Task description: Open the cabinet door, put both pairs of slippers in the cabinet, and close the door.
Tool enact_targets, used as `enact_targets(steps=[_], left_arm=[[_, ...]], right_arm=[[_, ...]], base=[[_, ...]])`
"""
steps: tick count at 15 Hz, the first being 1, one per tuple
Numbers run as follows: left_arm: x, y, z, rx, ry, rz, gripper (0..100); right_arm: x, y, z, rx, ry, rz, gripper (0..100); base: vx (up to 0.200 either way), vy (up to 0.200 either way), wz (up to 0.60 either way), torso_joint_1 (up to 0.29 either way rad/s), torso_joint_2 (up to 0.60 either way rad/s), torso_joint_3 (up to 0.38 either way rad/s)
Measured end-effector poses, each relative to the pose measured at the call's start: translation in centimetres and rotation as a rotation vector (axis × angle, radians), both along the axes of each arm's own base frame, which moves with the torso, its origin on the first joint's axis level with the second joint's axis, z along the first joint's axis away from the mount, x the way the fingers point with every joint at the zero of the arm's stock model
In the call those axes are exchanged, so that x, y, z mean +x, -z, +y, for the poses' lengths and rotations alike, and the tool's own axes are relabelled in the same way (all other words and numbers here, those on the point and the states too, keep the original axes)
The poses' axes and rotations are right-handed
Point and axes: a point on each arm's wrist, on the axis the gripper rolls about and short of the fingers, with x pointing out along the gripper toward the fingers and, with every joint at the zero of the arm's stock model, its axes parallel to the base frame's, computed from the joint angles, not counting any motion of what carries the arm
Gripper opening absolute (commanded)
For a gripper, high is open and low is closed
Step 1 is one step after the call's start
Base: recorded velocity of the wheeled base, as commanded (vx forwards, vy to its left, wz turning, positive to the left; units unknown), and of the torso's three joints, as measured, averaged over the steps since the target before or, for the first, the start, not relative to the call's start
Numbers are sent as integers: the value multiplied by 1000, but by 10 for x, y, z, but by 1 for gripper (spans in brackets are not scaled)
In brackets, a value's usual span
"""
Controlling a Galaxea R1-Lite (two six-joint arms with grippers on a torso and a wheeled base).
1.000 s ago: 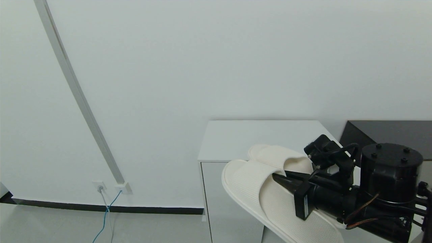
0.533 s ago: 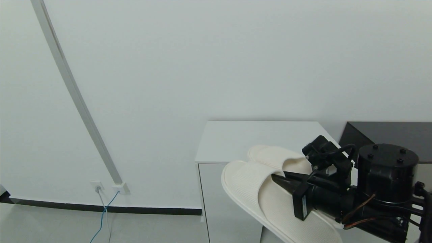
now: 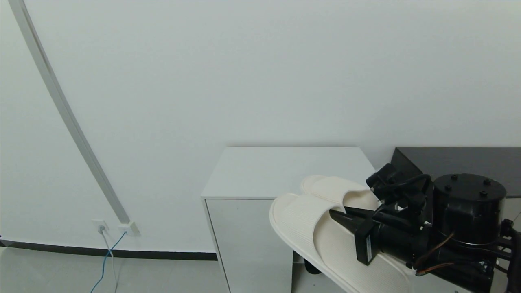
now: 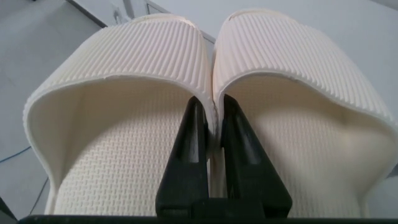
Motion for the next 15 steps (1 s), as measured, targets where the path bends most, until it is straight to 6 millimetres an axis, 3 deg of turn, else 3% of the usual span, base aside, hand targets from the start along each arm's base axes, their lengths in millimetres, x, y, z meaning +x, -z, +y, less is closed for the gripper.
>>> enact_targets(steps=[4, 15], left_arm=[[0, 0, 0, 0, -1, 0, 0], [0, 0, 0, 0, 0, 0, 0]], right_arm=[[0, 3, -1, -9, 1, 7, 0], [-4, 6, 0, -16, -19, 17, 0]], base=[[0, -200, 0, 1, 0, 5], [0, 0, 0, 0, 0, 0]])
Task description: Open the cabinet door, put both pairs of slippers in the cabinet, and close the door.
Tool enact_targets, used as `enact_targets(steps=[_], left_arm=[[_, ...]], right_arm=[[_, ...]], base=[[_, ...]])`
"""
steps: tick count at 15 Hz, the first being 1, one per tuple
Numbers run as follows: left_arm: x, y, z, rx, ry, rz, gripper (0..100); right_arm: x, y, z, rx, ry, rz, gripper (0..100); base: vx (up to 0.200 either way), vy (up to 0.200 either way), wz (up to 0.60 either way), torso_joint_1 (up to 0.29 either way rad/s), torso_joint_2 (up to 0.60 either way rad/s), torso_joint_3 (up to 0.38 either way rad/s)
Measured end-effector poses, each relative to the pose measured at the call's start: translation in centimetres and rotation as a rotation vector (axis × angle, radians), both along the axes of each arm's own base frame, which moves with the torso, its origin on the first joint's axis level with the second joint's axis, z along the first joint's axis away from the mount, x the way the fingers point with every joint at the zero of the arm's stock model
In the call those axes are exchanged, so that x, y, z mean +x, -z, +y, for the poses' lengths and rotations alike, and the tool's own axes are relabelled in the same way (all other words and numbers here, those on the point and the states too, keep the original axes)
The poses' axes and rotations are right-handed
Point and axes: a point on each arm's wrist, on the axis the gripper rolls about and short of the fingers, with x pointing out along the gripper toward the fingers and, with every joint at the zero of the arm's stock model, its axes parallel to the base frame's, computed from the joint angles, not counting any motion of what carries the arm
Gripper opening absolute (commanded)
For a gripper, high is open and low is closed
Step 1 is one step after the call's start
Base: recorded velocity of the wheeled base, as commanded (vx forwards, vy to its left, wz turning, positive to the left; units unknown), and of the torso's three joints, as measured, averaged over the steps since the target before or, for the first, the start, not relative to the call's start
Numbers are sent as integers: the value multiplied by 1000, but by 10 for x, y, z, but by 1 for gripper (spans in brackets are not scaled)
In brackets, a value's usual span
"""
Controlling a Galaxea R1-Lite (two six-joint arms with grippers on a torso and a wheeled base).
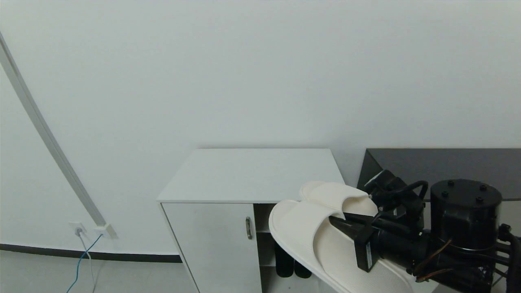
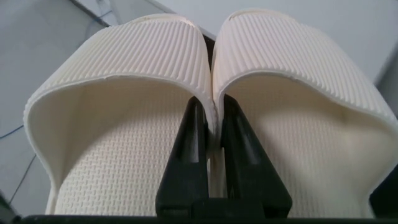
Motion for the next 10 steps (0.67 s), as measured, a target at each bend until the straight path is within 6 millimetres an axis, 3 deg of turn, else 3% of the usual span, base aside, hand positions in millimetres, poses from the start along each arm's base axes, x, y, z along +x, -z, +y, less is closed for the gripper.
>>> enact_targets(steps=[10], left_arm=[[0, 0, 0, 0, 0, 0, 0]], right_arm=[[-5, 0, 3, -1, -23, 1, 0]], base=[[0, 0, 0, 0, 0, 0]])
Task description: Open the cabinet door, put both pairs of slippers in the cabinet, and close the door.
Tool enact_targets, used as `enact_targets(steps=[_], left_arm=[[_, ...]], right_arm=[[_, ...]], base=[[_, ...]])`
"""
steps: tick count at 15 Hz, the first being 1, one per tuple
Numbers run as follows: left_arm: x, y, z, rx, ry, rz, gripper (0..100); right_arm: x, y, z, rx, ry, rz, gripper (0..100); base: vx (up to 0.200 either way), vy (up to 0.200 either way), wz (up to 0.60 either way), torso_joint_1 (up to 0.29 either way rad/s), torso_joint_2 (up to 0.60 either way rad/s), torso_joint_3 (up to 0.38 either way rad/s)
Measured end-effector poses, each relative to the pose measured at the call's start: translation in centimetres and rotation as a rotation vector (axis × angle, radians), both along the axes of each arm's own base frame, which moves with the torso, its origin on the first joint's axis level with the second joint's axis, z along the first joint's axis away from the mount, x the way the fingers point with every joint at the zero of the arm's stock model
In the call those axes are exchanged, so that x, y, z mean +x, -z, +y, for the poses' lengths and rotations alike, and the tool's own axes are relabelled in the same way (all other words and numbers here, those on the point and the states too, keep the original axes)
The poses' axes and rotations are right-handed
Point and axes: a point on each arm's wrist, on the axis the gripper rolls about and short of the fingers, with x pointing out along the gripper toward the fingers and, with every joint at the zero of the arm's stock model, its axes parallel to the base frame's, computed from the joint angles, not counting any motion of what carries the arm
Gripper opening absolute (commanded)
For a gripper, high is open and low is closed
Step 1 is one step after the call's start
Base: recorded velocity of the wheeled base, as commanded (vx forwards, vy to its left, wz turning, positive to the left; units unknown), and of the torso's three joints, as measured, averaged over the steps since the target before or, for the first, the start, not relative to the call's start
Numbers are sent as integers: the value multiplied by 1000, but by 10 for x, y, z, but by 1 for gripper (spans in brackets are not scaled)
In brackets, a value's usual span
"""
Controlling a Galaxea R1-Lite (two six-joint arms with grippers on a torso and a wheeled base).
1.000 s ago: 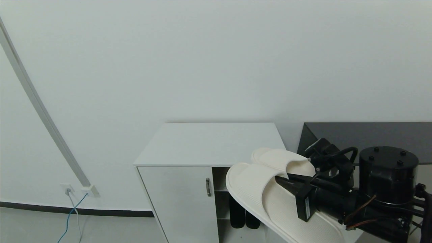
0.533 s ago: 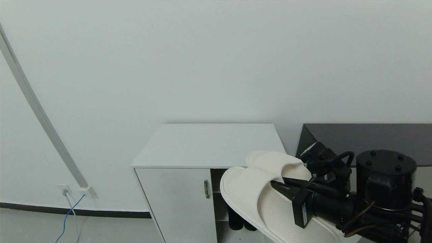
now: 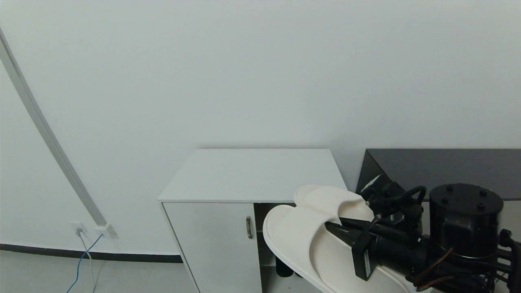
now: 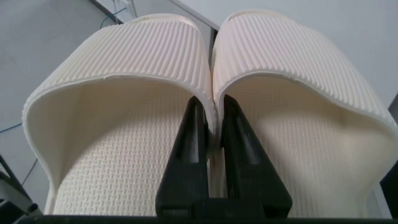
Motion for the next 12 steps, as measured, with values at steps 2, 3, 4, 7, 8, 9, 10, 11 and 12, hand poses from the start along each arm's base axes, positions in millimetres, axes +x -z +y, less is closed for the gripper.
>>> enact_targets(steps=[2, 3, 4, 7, 8, 9, 10, 11, 12], left_arm=[[0, 0, 0, 0, 0, 0, 0], [0, 0, 0, 0, 0, 0, 0], [0, 0, 0, 0, 0, 0, 0], [0, 0, 0, 0, 0, 0, 0], [0, 0, 0, 0, 0, 0, 0], [0, 0, 0, 0, 0, 0, 0], [0, 0, 0, 0, 0, 0, 0], [0, 0, 0, 0, 0, -1, 0], [0, 0, 0, 0, 0, -1, 0]], right_arm=[[0, 0, 0, 0, 1, 0, 0], [0, 0, 0, -1, 0, 1, 0], [0, 1, 0, -3, -2, 3, 0], [-1, 2, 1, -5, -4, 5, 0], [-1, 2, 1, -6, -5, 6, 0], [-2, 2, 1, -5, -7, 5, 0], [-2, 2, 1, -6, -8, 5, 0], [-2, 2, 1, -6, -9, 6, 0], [-3, 2, 1, -5, -11, 5, 0]], base=[[0, 0, 0, -50, 128, 62], [0, 0, 0, -139, 330, 173], [0, 0, 0, -144, 339, 173], [0, 0, 0, -154, 359, 194], [0, 0, 0, -173, 373, 207], [0, 0, 0, -168, 373, 212], [0, 0, 0, -163, 388, 217], [0, 0, 0, -168, 383, 222], [0, 0, 0, -168, 403, 222]])
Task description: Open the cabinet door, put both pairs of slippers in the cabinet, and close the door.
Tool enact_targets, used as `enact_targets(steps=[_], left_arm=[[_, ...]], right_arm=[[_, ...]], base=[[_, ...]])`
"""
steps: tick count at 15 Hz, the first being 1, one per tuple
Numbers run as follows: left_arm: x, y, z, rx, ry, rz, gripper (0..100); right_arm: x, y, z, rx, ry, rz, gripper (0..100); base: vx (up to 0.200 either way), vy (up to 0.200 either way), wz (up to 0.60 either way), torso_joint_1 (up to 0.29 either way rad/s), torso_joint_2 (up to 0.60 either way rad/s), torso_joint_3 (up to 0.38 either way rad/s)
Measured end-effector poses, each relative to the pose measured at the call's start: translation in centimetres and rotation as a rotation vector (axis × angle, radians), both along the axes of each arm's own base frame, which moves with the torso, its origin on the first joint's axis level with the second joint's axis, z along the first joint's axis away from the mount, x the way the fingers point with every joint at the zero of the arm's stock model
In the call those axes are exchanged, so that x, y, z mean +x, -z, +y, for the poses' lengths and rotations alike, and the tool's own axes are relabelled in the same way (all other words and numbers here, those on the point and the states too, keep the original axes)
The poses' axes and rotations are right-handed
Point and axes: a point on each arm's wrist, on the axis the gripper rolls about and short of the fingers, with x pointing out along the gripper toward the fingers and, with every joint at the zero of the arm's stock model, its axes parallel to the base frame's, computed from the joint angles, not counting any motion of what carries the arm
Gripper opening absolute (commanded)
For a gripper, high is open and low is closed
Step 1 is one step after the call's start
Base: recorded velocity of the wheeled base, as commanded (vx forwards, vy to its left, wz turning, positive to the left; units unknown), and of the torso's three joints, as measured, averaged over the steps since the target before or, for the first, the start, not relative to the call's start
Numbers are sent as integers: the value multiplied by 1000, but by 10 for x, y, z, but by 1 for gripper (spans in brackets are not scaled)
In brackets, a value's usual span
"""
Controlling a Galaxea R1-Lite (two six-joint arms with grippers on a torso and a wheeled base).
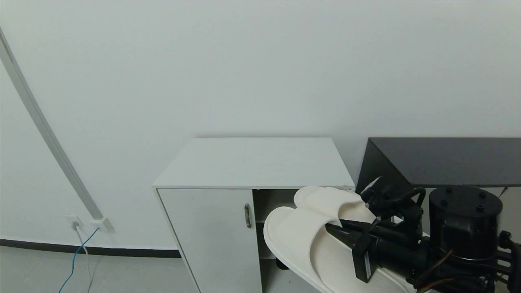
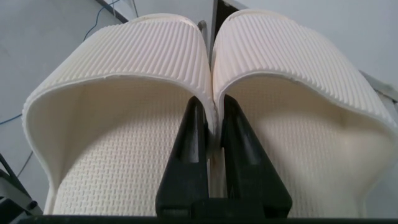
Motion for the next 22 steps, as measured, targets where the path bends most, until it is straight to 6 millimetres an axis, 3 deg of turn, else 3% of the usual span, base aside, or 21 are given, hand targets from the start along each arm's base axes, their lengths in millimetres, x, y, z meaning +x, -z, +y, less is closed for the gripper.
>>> enact_targets(steps=[22], left_arm=[[0, 0, 0, 0, 1, 0, 0]], right_arm=[[-7, 3, 3, 2, -22, -6, 0]], base=[[0, 0, 0, -183, 508, 321]])
